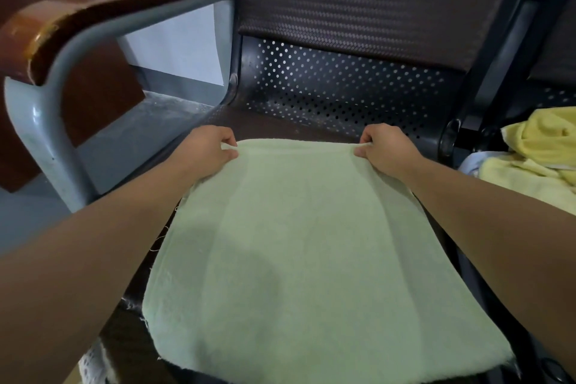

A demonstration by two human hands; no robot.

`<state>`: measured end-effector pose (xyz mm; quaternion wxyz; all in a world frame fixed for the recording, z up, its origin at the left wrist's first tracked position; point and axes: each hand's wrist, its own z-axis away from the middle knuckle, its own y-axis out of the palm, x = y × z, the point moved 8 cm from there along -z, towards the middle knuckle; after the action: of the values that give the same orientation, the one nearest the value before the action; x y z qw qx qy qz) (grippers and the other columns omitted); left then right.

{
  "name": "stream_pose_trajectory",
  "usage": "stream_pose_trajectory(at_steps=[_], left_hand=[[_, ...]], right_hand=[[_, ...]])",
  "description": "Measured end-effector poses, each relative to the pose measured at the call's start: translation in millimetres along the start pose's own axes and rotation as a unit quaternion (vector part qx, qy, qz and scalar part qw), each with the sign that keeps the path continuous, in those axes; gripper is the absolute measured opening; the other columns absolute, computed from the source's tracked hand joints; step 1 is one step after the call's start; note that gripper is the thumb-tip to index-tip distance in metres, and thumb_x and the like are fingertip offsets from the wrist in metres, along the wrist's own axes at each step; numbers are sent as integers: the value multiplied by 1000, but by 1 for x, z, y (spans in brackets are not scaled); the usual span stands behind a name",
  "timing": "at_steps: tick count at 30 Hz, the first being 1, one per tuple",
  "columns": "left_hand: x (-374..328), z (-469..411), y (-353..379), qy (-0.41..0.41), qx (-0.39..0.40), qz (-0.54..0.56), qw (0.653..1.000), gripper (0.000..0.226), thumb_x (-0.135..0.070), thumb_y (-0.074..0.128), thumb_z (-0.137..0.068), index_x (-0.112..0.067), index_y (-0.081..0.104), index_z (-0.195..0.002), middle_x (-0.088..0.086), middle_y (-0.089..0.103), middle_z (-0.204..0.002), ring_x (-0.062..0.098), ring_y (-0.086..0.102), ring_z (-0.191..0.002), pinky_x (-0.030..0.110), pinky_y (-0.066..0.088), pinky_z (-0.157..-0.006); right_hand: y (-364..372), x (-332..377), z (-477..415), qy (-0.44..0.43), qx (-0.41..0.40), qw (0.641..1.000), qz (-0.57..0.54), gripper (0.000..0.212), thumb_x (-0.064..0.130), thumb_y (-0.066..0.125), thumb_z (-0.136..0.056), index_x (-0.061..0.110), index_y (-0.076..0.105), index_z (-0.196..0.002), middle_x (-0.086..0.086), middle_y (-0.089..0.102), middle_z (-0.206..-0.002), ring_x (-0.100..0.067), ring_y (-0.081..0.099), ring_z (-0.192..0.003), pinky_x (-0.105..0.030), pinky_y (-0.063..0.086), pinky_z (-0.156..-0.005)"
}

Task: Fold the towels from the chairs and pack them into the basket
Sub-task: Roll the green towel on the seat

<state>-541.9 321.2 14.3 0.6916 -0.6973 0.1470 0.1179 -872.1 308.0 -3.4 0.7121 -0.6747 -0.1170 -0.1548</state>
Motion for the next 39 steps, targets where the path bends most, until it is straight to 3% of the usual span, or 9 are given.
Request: stream_pose_trajectory(at_steps=[7,11,15,19,23,26,31,35,39], left_hand=[[-1,6,-5,10,-6,12,1000,8,-25,71,-91,-20,67,-95,-2,62,-96,15,53,-87,28,38,-75],[-5,11,-9,-2,10,49,999,11,-23,73,-89,-18,64,-85,-2,62,-89,14,56,-79,29,38,-65],[-10,13,-20,3,12,65,998,12,-24,74,-89,-15,67,-85,-10,60,-79,14,58,-76,22,36,-58],[-21,21,-50,7,-28,102,994,11,-28,75,-87,-21,69,-82,-6,67,-79,6,55,-66,21,37,-55],[-34,35,-97,-4,-92,168,981,19,-32,79,-83,-28,65,-70,-7,63,-69,10,53,-63,23,35,-54],[-46,47,-135,-3,-113,200,973,15,-32,83,-79,-21,73,-76,-6,64,-68,11,54,-65,24,39,-58],[-85,79,-219,33,-137,166,976,15,-33,81,-81,-21,77,-89,-8,66,-73,3,55,-64,17,38,-58],[-111,111,-289,47,-240,188,951,18,-34,77,-84,-19,78,-95,-3,70,-84,15,63,-83,23,41,-64],[-124,140,-315,52,-255,177,949,16,-30,78,-82,-17,79,-91,0,73,-86,16,65,-86,23,41,-68]], right_hand=[[2,7,14,-50,-64,994,70,10,22,59,-99,13,55,-96,-7,57,-103,-28,55,-96,-43,46,-88],[0,2,20,-34,-13,999,1,9,15,60,-94,17,53,-88,-3,58,-96,-25,56,-86,-42,49,-76],[-11,-1,29,-8,40,999,27,13,16,63,-91,22,53,-83,-2,61,-91,-19,56,-78,-35,46,-65],[-50,2,44,6,-11,999,-32,11,18,69,-91,9,62,-90,-5,63,-85,-17,55,-72,-32,42,-59],[-106,15,65,7,-59,997,-52,31,25,76,-87,10,55,-70,-4,56,-67,-17,49,-58,-30,35,-51],[-151,32,84,-5,-90,996,-30,36,32,78,-85,12,51,-71,-10,56,-69,-23,51,-63,-34,38,-58],[-236,60,123,-6,-170,985,27,26,33,69,-92,20,50,-82,-1,57,-85,-30,55,-96,-49,44,-92],[-313,86,163,-38,-329,943,1,12,25,64,-96,14,59,-93,-7,63,-100,-32,55,-104,-49,43,-91],[-338,96,186,-37,-306,950,46,16,30,66,-95,17,60,-88,-6,65,-96,-31,58,-103,-48,44,-93]])
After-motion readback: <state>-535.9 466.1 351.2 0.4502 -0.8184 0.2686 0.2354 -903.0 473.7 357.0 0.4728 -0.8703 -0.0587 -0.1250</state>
